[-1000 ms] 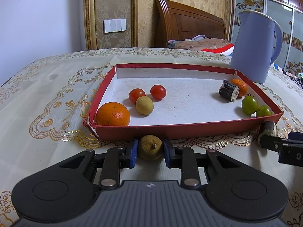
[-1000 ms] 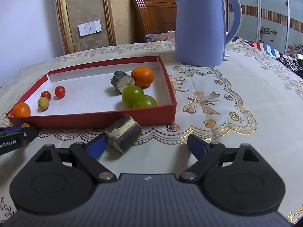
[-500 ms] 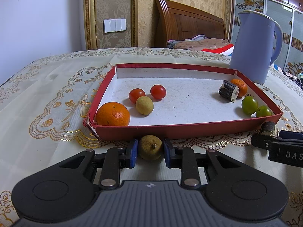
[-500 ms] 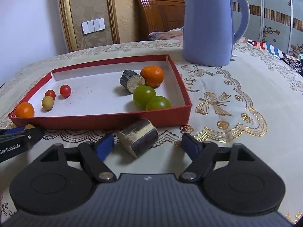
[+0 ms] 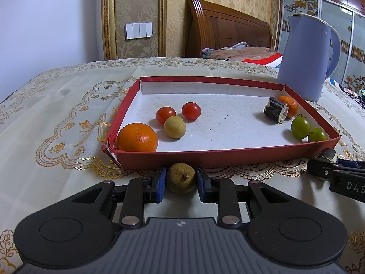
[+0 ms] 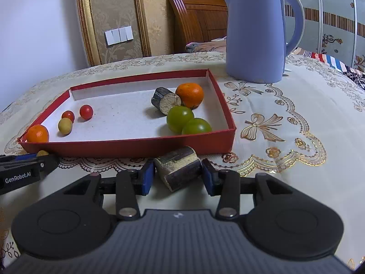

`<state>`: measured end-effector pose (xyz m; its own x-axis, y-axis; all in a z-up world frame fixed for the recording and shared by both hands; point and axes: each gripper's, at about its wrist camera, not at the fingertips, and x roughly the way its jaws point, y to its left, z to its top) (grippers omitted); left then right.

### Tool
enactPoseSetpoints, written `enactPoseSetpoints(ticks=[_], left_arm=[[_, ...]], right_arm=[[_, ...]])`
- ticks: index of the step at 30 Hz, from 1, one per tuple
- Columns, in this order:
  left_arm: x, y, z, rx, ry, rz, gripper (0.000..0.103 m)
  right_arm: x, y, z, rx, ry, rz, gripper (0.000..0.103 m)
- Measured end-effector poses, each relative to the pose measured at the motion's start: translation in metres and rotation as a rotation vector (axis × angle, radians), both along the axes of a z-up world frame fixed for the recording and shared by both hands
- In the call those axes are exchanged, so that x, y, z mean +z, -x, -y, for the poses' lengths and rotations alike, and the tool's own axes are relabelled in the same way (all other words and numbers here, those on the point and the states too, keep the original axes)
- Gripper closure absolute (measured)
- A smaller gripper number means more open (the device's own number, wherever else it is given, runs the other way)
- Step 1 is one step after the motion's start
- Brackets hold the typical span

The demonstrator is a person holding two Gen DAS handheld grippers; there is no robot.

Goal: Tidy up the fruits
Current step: 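Grasp the small brown pear with the left gripper while the right gripper grasps the dark cylindrical piece, then carry the pear and dark piece over the tray and lower them with both grippers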

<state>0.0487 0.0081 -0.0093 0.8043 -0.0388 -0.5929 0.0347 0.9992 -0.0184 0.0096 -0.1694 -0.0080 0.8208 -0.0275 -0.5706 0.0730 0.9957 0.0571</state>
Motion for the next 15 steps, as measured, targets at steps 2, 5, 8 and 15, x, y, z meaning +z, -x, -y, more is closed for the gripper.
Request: enactPoseSetpoints(ticks=[2,5,8,15], left_arm=[[0.000,0.000,0.000,0.003,-0.002,0.001,0.076],[0.000,0.000,-0.001,0.002,0.003,0.000,0.076],[0.000,0.001,-0.001,0.002,0.004,0.001,0.076],[0.001,0.003,0.001,-0.015,-0.008,0.003,0.076]], right_arm=[[0.000,0.002,0.001,-0.005,-0.004,0.006,0.062],[0.001,0.004,0.005,-0.013,-0.025,0.014,0.062],[0.002,0.006,0.005,-0.011,-0.024,0.025,0.062],[0.006,0.013,0.003,-0.013,-0.008,0.068,0.062]])
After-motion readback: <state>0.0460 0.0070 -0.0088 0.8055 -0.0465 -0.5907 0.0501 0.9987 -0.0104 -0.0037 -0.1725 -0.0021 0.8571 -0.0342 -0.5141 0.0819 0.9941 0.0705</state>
